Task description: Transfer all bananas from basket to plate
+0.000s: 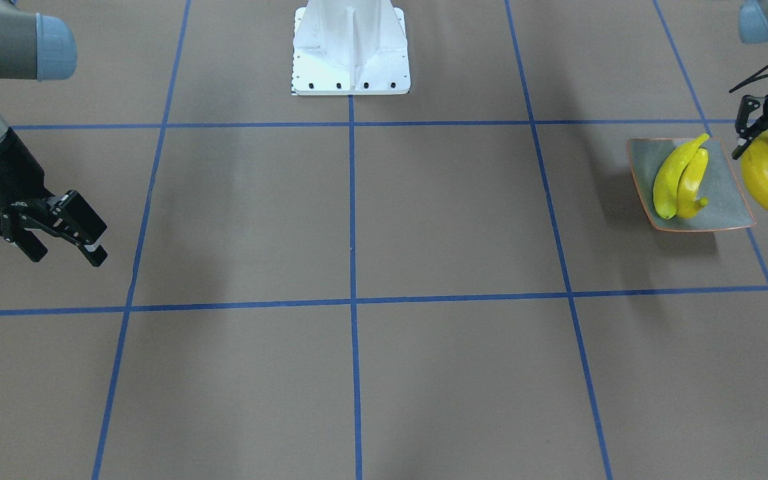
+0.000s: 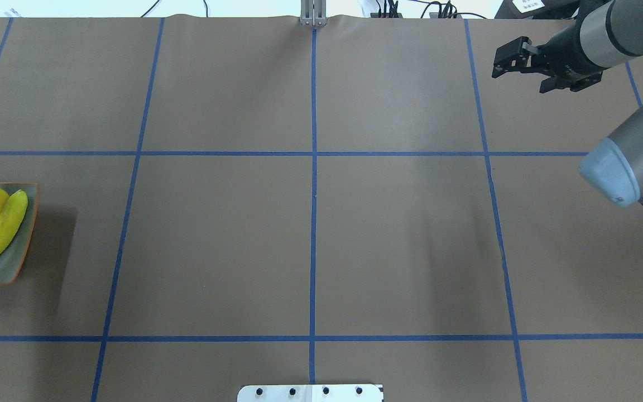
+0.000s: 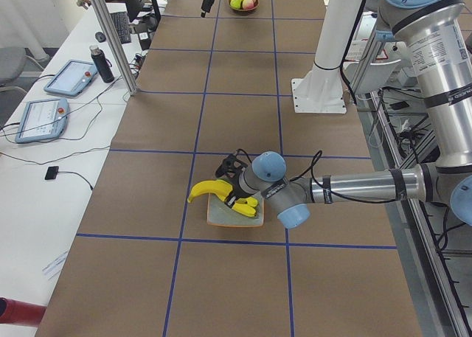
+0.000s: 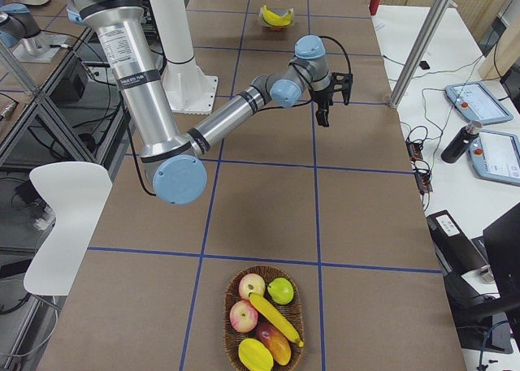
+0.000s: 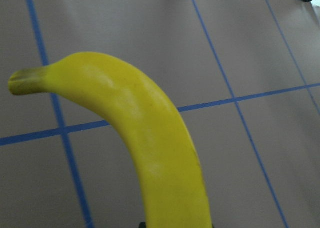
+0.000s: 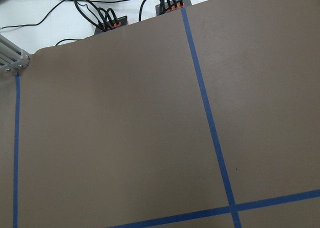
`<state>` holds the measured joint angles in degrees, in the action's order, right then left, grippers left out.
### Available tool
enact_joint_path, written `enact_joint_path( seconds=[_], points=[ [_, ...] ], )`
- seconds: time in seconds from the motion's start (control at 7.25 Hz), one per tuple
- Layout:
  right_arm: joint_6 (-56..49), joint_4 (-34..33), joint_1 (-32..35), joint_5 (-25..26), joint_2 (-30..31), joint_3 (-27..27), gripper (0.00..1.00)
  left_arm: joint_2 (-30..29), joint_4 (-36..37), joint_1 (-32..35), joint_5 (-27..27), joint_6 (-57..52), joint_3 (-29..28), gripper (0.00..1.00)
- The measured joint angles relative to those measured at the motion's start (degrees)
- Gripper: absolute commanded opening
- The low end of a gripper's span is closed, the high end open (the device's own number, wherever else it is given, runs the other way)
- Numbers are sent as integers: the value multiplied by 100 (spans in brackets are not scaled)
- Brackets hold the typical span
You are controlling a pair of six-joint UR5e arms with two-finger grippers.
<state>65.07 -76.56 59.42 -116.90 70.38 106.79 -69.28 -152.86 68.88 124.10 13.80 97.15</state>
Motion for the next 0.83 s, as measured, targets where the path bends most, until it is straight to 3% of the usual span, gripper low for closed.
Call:
enact_joint_path(
  seconds=[0.28, 0.41, 0.55, 0.69, 0.83],
  points=[
    [-27, 0, 9, -16, 45, 0, 100, -26, -5, -27, -204, -546, -313, 0],
    [-33, 2, 13, -22, 57, 0, 100, -21, -11, -108, -182, -637, -352, 15],
    [-36, 6, 18, -24, 60, -3, 100, -18, -14, -263, -167, -670, -368, 23],
    [-38, 8, 26, -25, 62, -6, 100, -16, -15, -415, -162, -680, -378, 54],
    [-40, 9, 30, -25, 63, -7, 100, -24, -18, -519, -161, -684, -396, 99]
  ],
)
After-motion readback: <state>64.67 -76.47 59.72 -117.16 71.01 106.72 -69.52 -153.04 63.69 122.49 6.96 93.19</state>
